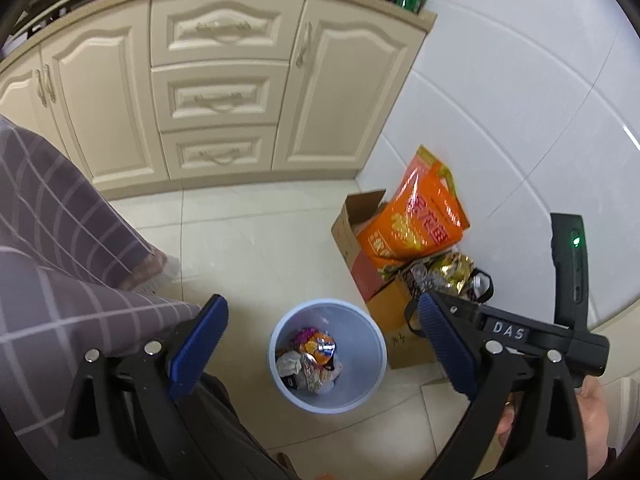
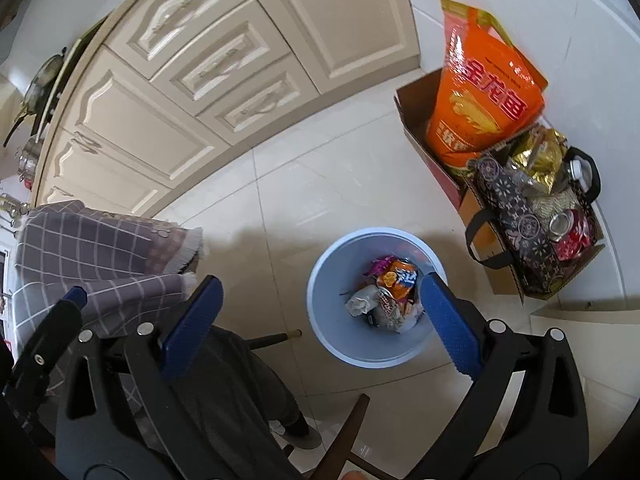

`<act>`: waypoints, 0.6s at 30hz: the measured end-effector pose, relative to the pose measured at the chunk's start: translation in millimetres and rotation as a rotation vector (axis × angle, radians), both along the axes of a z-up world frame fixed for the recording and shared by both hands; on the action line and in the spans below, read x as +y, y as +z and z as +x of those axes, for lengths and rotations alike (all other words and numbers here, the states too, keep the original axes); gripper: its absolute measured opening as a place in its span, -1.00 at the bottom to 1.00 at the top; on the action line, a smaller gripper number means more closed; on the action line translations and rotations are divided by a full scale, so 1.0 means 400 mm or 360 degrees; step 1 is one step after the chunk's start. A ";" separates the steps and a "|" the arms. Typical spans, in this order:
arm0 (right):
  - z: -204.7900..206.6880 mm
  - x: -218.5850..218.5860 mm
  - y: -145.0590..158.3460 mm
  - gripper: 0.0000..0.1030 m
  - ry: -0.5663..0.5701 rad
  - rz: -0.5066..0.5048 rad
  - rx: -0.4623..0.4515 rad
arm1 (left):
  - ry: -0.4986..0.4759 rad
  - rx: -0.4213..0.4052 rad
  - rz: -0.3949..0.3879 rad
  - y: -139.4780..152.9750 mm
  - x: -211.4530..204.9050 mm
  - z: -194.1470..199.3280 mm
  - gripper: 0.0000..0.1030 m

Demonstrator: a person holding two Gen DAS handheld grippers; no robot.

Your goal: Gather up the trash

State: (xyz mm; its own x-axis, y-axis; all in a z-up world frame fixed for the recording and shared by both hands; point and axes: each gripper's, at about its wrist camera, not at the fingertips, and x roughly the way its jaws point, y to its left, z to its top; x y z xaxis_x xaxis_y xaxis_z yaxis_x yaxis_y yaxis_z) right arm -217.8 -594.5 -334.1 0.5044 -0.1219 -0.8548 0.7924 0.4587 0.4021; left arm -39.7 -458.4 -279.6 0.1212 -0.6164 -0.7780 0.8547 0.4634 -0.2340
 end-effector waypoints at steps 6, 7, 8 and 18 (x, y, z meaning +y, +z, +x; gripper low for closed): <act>0.036 0.027 0.100 0.88 0.0042 -0.0099 -0.0068 | 0.0058 -0.0087 -0.0125 0.110 0.059 0.007 0.84; 0.043 0.033 0.118 0.88 0.0051 -0.0115 -0.0082 | 0.0069 -0.0107 -0.0140 0.128 0.069 0.009 0.85; 0.051 0.038 0.136 0.88 0.0063 -0.0132 -0.0098 | 0.0080 -0.0129 -0.0157 0.147 0.081 0.011 0.85; 0.224 0.166 0.359 0.88 0.0347 -0.0346 -0.0310 | 0.0333 -0.0462 -0.0268 0.353 0.274 0.067 0.90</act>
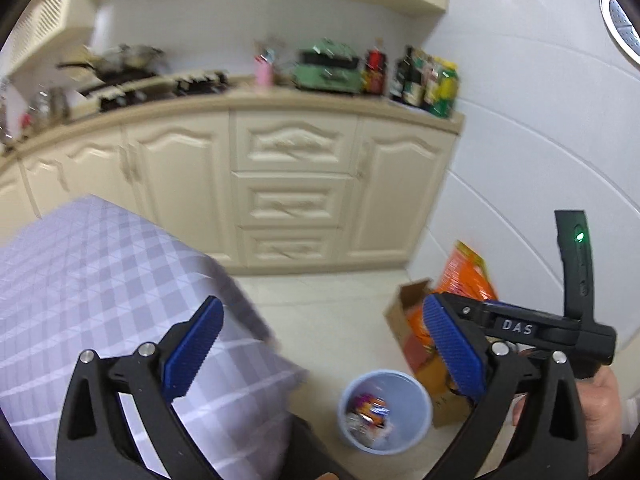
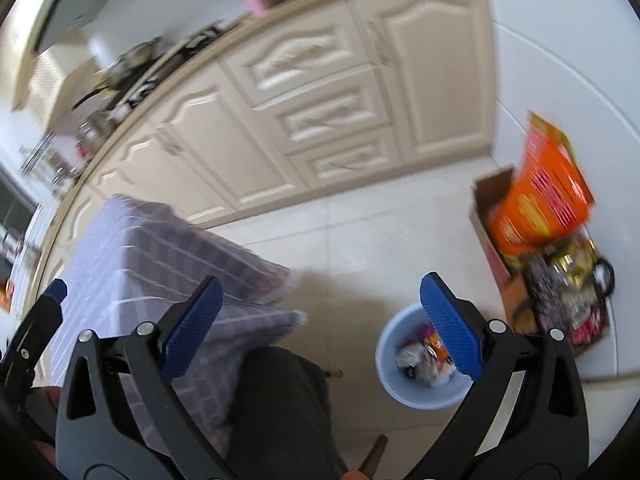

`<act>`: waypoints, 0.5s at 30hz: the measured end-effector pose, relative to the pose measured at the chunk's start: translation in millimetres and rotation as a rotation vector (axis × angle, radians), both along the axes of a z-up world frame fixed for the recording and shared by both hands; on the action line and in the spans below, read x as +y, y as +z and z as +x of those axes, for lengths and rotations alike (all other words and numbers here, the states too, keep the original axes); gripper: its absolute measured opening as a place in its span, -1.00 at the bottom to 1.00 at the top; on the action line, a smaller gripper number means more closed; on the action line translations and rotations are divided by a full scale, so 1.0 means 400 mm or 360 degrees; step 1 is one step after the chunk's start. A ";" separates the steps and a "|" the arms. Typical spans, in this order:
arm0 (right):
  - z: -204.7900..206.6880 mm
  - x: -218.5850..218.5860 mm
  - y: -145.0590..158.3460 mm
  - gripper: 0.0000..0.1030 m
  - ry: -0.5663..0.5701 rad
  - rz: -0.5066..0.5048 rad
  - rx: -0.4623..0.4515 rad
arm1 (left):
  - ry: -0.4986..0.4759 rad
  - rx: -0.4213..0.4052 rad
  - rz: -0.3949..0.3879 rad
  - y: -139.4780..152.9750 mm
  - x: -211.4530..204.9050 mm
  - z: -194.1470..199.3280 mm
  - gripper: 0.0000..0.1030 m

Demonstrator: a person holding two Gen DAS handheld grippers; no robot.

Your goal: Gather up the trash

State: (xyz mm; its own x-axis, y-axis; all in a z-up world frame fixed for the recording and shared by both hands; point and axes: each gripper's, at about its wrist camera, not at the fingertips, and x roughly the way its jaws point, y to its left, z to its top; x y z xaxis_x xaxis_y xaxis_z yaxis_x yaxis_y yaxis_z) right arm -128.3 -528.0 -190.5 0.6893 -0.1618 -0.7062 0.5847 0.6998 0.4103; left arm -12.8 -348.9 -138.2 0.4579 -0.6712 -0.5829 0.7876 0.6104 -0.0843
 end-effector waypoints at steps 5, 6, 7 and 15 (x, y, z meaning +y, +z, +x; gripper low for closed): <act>0.107 0.099 0.097 0.88 0.0197 -0.0093 -0.0094 | 0.0218 -0.0183 -0.0021 0.082 0.127 0.035 0.90; 0.123 0.116 0.114 0.88 0.0225 -0.0110 -0.0107 | 0.0266 -0.0220 -0.0029 0.097 0.157 0.044 0.90; 0.147 0.143 0.137 0.88 0.0266 -0.0136 -0.0126 | 0.0301 -0.0243 -0.0033 0.110 0.180 0.051 0.90; 0.298 0.358 0.289 0.88 0.0563 -0.0335 -0.0275 | 0.0755 -0.0543 -0.0114 0.215 0.417 0.096 0.90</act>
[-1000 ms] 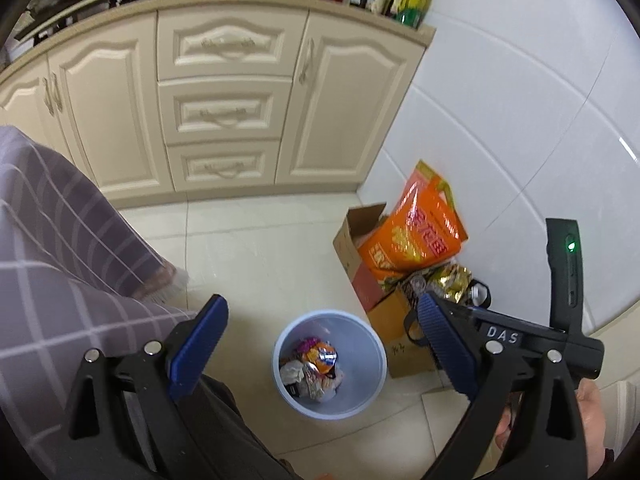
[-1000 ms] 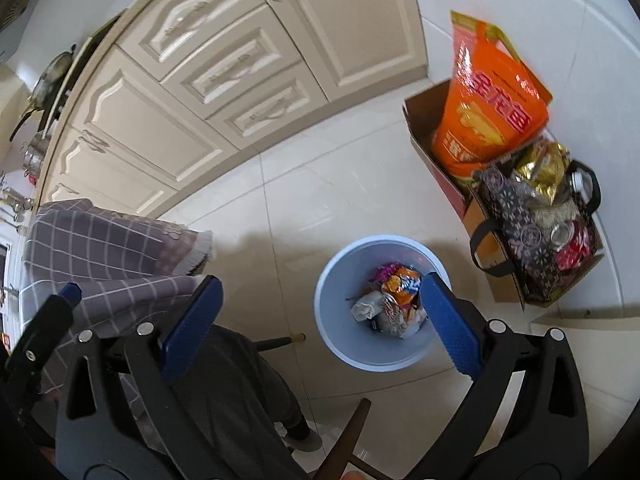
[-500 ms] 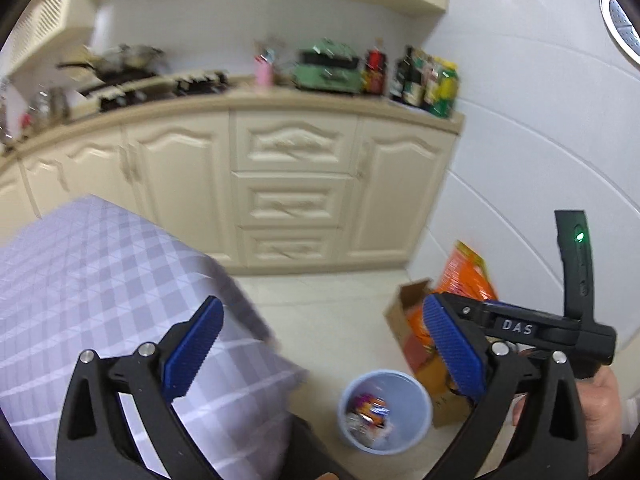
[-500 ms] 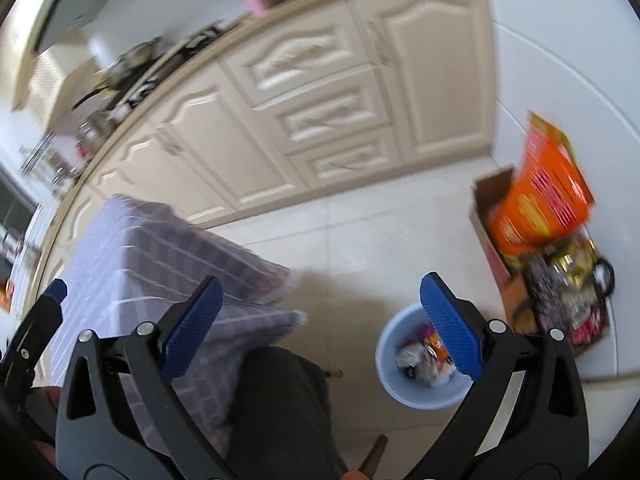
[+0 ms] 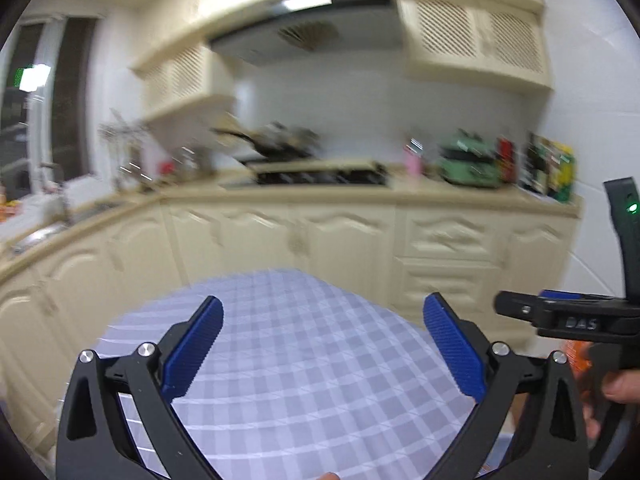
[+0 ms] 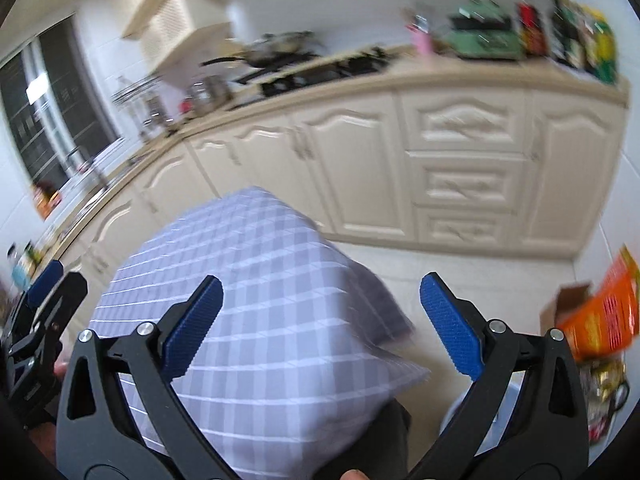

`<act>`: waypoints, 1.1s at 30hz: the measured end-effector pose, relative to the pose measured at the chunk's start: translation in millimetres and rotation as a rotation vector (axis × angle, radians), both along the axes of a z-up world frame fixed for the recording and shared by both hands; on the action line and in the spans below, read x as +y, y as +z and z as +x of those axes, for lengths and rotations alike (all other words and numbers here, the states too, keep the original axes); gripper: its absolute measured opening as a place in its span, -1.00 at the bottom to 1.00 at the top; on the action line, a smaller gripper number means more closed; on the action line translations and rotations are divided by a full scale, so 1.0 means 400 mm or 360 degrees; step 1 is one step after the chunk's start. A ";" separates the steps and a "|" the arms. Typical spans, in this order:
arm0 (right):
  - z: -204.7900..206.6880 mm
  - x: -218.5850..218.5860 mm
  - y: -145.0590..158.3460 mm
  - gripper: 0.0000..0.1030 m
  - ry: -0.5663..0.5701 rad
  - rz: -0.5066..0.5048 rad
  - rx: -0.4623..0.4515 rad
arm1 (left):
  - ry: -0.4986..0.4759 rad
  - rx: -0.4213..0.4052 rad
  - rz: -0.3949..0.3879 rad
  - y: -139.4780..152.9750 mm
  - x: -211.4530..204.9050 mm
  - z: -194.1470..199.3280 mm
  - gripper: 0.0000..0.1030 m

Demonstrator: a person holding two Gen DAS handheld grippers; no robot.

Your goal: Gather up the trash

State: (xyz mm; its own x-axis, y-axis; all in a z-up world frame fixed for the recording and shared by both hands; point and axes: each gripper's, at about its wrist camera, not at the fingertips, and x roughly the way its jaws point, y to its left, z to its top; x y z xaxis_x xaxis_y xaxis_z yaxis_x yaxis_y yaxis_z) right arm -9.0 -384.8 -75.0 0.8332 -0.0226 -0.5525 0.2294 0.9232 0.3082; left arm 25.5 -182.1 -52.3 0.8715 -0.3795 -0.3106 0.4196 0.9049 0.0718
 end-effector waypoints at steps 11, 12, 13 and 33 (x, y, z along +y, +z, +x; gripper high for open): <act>0.092 0.269 0.141 0.88 0.0259 -0.0191 -0.0188 | 0.0433 -0.0210 -0.0181 0.099 0.270 -0.003 0.90; 0.096 0.296 0.152 0.88 0.0279 -0.0219 -0.0207 | 0.0472 -0.0226 -0.0206 0.108 0.295 -0.006 0.90; 0.099 0.316 0.160 0.88 0.0294 -0.0236 -0.0220 | 0.0492 -0.0235 -0.0231 0.116 0.314 -0.009 0.90; 0.092 0.510 0.270 0.88 0.0373 -0.0438 -0.0474 | 0.0666 -0.0147 -0.0217 0.214 0.510 -0.049 0.90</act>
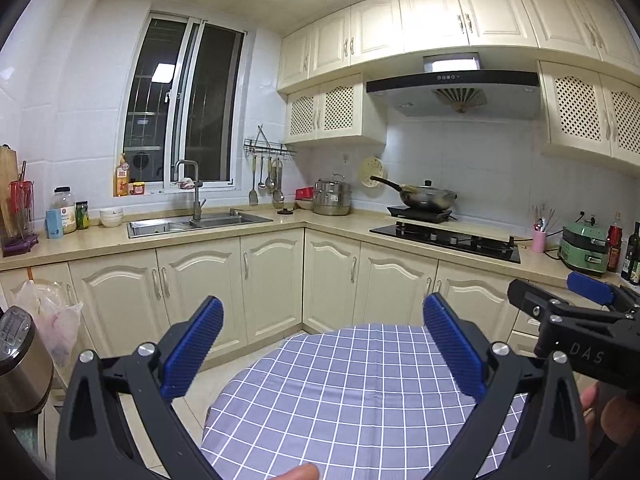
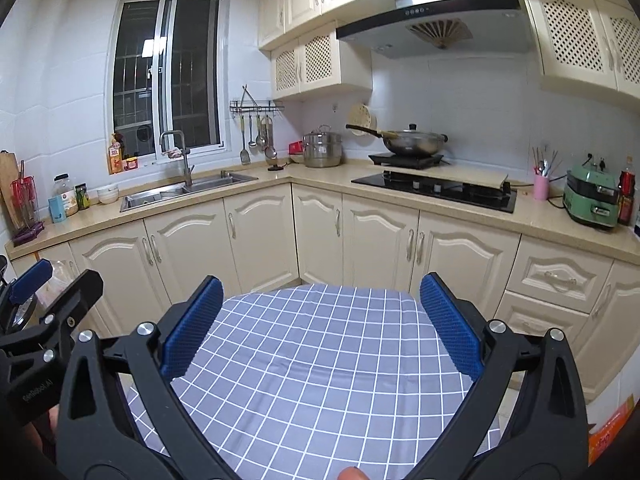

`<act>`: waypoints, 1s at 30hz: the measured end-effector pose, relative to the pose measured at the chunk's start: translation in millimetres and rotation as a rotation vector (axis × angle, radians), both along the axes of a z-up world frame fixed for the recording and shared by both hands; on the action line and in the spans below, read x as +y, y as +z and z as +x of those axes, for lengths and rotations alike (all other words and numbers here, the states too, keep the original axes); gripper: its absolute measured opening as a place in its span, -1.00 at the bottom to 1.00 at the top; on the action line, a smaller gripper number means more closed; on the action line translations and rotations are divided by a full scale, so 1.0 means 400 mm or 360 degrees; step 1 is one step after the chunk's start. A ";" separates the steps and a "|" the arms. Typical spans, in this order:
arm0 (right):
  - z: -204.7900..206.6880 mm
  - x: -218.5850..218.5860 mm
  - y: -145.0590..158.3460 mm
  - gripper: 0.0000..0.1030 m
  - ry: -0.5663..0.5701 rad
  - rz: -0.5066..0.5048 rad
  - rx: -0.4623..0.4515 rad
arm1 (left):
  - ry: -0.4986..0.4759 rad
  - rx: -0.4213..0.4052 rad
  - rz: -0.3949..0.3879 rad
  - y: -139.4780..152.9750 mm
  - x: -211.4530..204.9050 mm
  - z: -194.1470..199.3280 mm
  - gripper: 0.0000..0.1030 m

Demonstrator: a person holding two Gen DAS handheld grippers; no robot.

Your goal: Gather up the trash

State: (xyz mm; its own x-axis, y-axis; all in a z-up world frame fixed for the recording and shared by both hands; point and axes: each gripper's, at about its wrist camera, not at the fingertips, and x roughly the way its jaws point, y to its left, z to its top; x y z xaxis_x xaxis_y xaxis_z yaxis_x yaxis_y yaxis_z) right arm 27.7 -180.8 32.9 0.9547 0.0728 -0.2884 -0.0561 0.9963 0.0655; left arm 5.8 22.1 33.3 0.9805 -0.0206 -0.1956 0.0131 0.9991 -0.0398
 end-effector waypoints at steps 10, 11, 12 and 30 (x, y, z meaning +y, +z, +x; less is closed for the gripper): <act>0.000 0.014 0.011 0.88 0.0005 -0.0019 -0.0031 | -0.0009 0.0025 -0.0007 -0.012 -0.013 0.002 0.90; 0.001 0.015 0.010 0.88 0.0004 -0.0021 -0.0031 | -0.0011 0.0027 -0.0010 -0.013 -0.014 0.002 0.90; 0.002 0.014 0.010 0.88 0.0003 -0.0021 -0.0030 | -0.0013 0.0032 -0.0017 -0.015 -0.013 0.002 0.90; 0.016 0.016 -0.011 0.88 -0.0011 -0.0008 -0.0011 | 0.0027 -0.0022 -0.0057 -0.014 -0.004 0.014 0.91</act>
